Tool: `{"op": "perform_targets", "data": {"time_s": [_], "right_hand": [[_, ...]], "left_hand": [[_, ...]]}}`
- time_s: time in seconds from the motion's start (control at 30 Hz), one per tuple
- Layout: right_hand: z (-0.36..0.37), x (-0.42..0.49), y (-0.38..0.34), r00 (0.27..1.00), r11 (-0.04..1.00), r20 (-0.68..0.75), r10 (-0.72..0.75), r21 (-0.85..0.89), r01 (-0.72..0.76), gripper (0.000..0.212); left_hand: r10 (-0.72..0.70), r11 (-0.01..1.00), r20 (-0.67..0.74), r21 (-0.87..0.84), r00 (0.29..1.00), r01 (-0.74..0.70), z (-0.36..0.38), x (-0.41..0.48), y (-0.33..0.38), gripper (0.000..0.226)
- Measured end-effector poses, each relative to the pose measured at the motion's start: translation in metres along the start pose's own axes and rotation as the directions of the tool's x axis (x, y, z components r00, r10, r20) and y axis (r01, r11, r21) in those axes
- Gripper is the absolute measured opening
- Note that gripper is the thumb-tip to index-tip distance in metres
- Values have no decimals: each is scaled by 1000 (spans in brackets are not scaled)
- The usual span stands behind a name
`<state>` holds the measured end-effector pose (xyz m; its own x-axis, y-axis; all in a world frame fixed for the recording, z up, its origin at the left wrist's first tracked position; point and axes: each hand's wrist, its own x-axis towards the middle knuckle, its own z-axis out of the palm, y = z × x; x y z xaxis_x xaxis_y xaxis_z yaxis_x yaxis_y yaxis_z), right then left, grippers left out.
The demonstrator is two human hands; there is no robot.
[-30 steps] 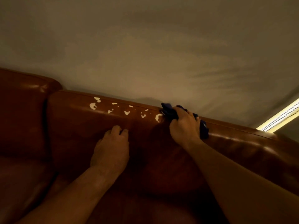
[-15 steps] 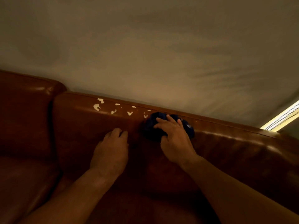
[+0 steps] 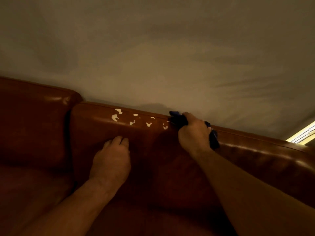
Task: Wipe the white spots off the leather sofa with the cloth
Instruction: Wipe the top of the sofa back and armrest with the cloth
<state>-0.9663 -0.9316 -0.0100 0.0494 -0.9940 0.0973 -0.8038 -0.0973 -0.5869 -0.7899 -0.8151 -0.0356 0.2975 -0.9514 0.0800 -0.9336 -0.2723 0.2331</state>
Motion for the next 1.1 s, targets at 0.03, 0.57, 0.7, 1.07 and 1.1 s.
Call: {"op": "perform_targets", "data": {"time_s": [0.03,0.57,0.7,1.07,1.1], "right_hand": [[10,-3,-7,1000,999,18,-20,-37,21,62],[38,-70,-28,981,962,-4,-192,195,189,50],[14,-59,-15,929,960,-363,71,279,35,53],[66,-4,-91,958,963,-103,269,31,-267,60],[73,-7,-94,966,969,-84,245,0,-246,61]], "left_hand": [[8,1000,9,5,1000,-8,0,1,-3,45],[136,988,34,-82,990,-133,-5,14,-31,46],[162,983,25,-93,986,-159,-13,16,-41,44],[50,994,7,99,999,-50,-31,44,-94,41],[34,991,15,128,999,-35,-31,47,-99,42]]}}
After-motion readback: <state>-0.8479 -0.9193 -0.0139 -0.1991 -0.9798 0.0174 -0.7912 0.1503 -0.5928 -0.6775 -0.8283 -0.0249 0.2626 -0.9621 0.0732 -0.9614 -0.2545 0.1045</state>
